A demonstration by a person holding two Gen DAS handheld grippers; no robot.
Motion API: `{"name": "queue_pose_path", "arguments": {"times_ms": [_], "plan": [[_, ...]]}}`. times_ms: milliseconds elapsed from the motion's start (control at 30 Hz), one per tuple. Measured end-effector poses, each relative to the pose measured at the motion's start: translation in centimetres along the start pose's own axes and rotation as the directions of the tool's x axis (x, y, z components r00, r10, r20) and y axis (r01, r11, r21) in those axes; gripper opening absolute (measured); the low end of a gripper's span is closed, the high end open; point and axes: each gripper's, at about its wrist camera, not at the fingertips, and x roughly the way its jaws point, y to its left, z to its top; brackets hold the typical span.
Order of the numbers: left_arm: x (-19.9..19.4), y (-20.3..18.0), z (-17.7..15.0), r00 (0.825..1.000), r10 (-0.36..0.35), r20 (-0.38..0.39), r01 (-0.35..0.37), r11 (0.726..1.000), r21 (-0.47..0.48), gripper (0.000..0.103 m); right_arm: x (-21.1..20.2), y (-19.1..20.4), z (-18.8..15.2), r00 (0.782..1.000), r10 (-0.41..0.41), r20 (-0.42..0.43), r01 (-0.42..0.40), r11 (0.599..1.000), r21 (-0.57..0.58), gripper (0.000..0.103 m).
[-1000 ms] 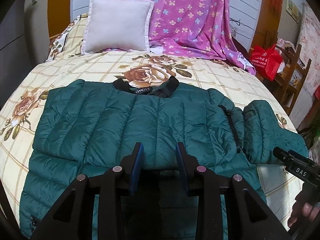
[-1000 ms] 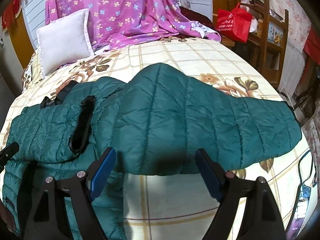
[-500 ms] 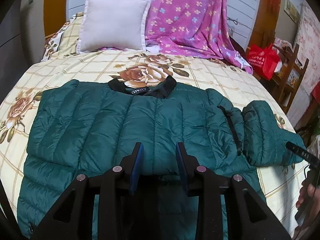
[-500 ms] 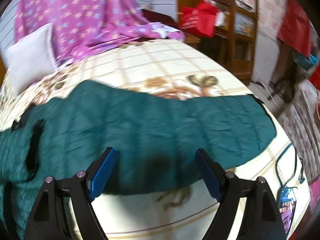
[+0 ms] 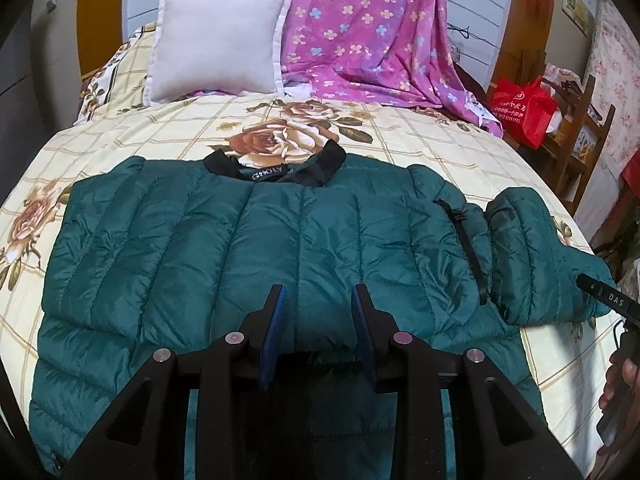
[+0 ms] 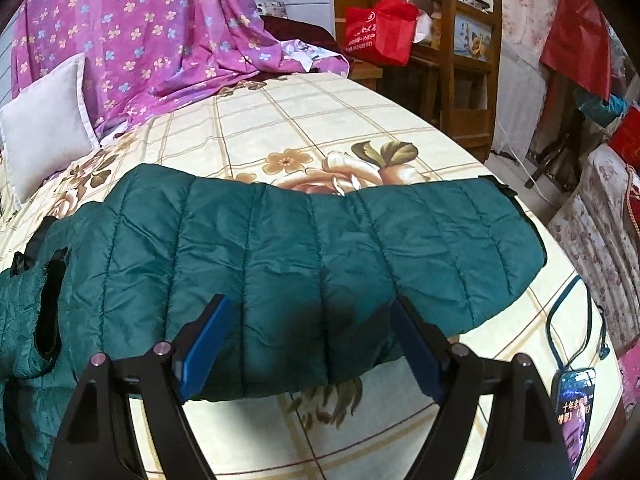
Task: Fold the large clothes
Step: 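Grasp the other side edge with the right tool and lift it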
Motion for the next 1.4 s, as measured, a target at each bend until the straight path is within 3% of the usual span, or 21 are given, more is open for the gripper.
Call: {"name": "queue_pose_path", "arguments": {"times_ms": [300, 533, 767, 1000, 1100, 1167, 1233, 1300, 1400], "plan": [[-0.7, 0.2, -0.3, 1.0, 0.004, 0.005, -0.005, 1.0, 0.018, 0.015, -0.1, -2.0, 0.8, 0.999, -0.034, 0.042, 0.032, 0.999, 0.037, 0.084], [-1.3, 0.6, -0.4, 1.0, -0.003, 0.009, 0.003, 1.0, 0.012, 0.015, 0.1, -8.4, 1.8, 0.992, -0.119, 0.049, 0.105, 0.97, 0.22, 0.085], [-1.0, 1.1, -0.4, 1.0, 0.006, -0.003, -0.006, 1.0, 0.004, 0.015, 1.8, -14.2, 4.2, 0.978, -0.208, 0.013, 0.193, 0.928, 0.319, 0.085], [-0.5, 1.9, -0.6, 1.0, 0.011, -0.017, -0.011, 1.0, -0.006, 0.015, 5.5, -15.9, 4.9, 0.986, -0.145, -0.084, 0.164, 0.93, 0.328, 0.084], [-0.4, 2.2, -0.7, 1.0, 0.017, -0.024, -0.017, 1.0, -0.006, 0.015, 5.8, -15.3, 4.1, 0.99, -0.125, -0.065, 0.139, 0.936, 0.323, 0.083], [-0.6, 2.5, -0.7, 1.0, 0.017, -0.021, -0.017, 1.0, -0.012, 0.015, 5.4, -14.5, 3.8, 0.994, -0.109, -0.031, 0.114, 0.945, 0.307, 0.067], [-0.9, 2.8, -0.8, 1.0, 0.016, -0.019, -0.017, 1.0, -0.019, 0.015, 5.1, -13.7, 3.6, 0.996, -0.083, -0.022, 0.086, 0.951, 0.297, 0.028], [-1.3, 3.1, -0.9, 1.0, 0.013, -0.016, -0.013, 1.0, -0.022, 0.015, 4.4, -12.9, 3.5, 1.0, -0.024, -0.001, 0.023, 0.952, 0.306, 0.015], [-1.9, 3.5, -1.0, 1.0, 0.016, -0.007, -0.016, 1.0, -0.021, 0.015, 2.0, -11.3, 3.5, 0.998, 0.033, 0.062, -0.051, 0.952, 0.303, 0.012]]}}
